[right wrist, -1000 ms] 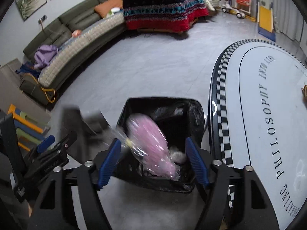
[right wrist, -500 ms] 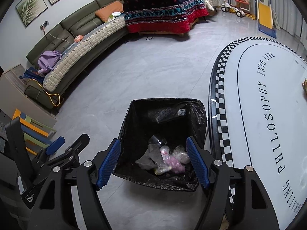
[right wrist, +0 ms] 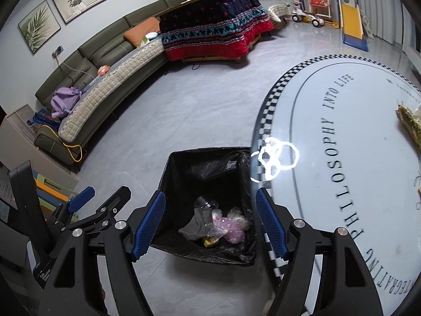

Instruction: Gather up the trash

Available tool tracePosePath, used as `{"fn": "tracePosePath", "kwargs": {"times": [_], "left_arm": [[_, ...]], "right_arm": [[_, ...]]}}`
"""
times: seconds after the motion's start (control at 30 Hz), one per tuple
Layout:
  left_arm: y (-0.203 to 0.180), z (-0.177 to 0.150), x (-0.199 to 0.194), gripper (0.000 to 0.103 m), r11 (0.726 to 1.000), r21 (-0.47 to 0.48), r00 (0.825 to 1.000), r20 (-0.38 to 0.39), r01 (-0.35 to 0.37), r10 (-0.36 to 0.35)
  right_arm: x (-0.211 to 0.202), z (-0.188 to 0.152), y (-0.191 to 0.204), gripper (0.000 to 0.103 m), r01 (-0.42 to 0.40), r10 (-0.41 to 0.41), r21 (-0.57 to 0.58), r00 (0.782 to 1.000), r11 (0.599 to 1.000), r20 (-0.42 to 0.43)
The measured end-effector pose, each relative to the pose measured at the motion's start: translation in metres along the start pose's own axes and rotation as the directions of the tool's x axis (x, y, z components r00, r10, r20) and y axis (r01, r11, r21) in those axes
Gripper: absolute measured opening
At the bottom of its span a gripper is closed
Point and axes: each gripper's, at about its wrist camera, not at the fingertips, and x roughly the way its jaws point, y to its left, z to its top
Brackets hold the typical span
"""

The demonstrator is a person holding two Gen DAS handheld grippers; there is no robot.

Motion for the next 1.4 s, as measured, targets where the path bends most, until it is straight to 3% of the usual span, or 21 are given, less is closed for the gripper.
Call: {"fn": "tracePosePath", "kwargs": {"times": [0.4, 0.77, 1.03, 1.3, 1.4], "left_arm": [[-0.104, 0.008, 0.017, 0.097, 0.980, 0.140, 0.989, -0.063, 0.145, -0.137], [-0.229, -0.002, 0.016, 0.097, 0.901, 0.328, 0.958, -0.136, 0.285, -0.253], [-0.286, -0.007, 0.013, 0.097, 0.853, 0.380, 0.933, -0.192, 0.357, -0.305], [-0.343, -0.016, 0.023, 0.097, 0.870, 0.284, 0.895, -0.319, 0.404, -0.312], [-0.364, -0.018, 0.027, 0.097, 0.881, 0.250, 0.886, -0.347, 0.403, -0.307]], "right_arm": [[-0.035, -0.001, -0.104, 0.075, 0.077, -0.083, 0.146, 0.996, 0.986, 0.040], [-0.090, -0.006, -0.205, 0.075, 0.181, -0.213, 0.293, 0.974, 0.939, 0.080], [-0.120, -0.022, -0.263, 0.075, 0.240, -0.292, 0.375, 0.953, 0.895, 0.086], [-0.137, -0.040, -0.329, 0.075, 0.358, -0.400, 0.440, 0.916, 0.823, 0.003], [-0.134, -0.045, -0.350, 0.075, 0.373, -0.404, 0.465, 0.914, 0.803, -0.036]]}}
